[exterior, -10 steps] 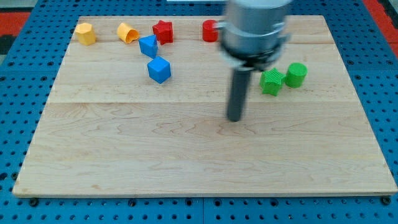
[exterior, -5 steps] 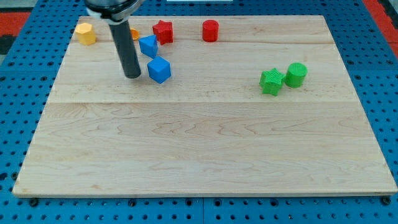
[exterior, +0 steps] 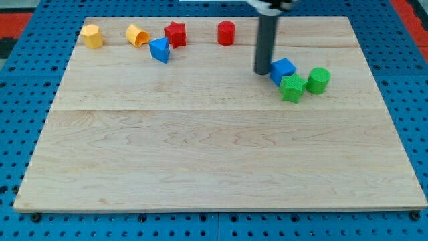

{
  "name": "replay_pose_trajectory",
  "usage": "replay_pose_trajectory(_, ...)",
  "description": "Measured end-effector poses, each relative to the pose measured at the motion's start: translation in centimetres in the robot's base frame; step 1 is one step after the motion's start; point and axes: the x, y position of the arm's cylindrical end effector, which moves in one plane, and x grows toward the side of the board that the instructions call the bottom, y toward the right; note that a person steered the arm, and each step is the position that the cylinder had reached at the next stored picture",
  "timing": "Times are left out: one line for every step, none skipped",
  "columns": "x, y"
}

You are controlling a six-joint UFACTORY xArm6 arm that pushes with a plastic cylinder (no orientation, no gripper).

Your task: Move the blue cube above the green star

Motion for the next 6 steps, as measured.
replay_pose_trajectory(0.9, 0.7)
replay_pose_trajectory(1.2, 0.7)
replay_pose_trajectory(3.6, -3.3)
replay_pose_trajectory(5.7, -8.6)
replay_pose_trajectory(5.8, -22.7)
replay_pose_trajectory(0.1, -35.9)
